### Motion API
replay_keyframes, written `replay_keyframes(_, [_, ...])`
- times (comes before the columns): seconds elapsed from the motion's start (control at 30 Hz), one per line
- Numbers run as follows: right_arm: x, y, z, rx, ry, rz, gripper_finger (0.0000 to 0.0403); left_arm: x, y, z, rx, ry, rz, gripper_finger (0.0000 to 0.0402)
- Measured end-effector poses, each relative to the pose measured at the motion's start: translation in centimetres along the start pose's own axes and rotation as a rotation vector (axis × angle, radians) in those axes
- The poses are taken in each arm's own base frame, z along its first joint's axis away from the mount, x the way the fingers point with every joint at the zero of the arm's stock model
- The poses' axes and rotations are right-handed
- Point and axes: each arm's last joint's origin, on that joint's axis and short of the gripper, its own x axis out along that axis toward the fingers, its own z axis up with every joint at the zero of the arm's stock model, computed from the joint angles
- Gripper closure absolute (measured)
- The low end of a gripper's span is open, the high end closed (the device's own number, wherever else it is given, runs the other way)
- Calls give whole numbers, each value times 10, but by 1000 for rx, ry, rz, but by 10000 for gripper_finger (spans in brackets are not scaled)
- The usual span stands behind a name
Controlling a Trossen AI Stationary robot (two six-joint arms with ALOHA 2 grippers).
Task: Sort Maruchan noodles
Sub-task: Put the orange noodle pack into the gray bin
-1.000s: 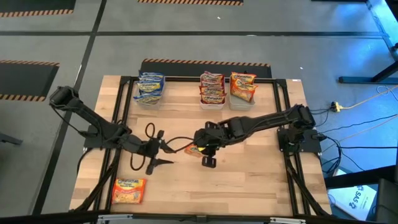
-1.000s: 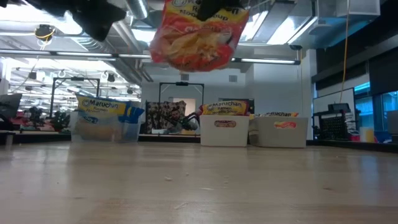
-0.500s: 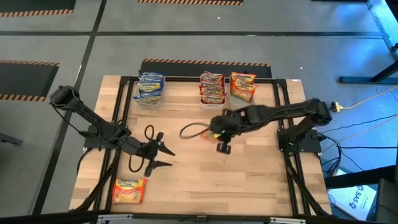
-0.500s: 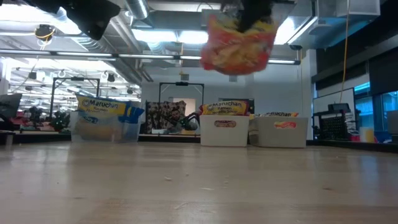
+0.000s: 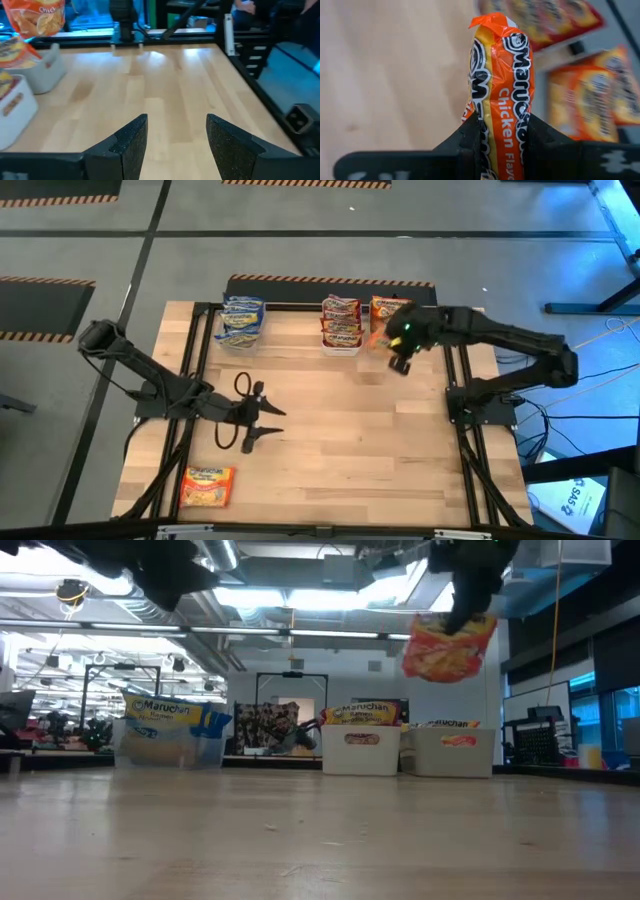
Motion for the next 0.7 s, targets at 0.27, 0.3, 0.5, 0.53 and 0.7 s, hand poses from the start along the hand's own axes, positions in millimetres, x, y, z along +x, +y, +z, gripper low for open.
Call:
replay_keyframes(0.27, [14,-60,-11,-10,58,-76,329,6,20,2,-3,1,86,205])
replay_keyframes(0.3, [18,-65,-12,-15,59,-62,329,7,22,2,-6,1,88,205])
replay_keyframes(0.5, [38,-98,-15,-32,83,-57,329,9,29,3,-16,5,96,205])
replay_keyframes(0.53, [42,-102,-16,-33,94,-45,329,9,29,3,-16,5,98,205])
replay_keyframes(0.7, [64,-120,-17,-37,120,40,329,9,30,3,-17,5,99,205])
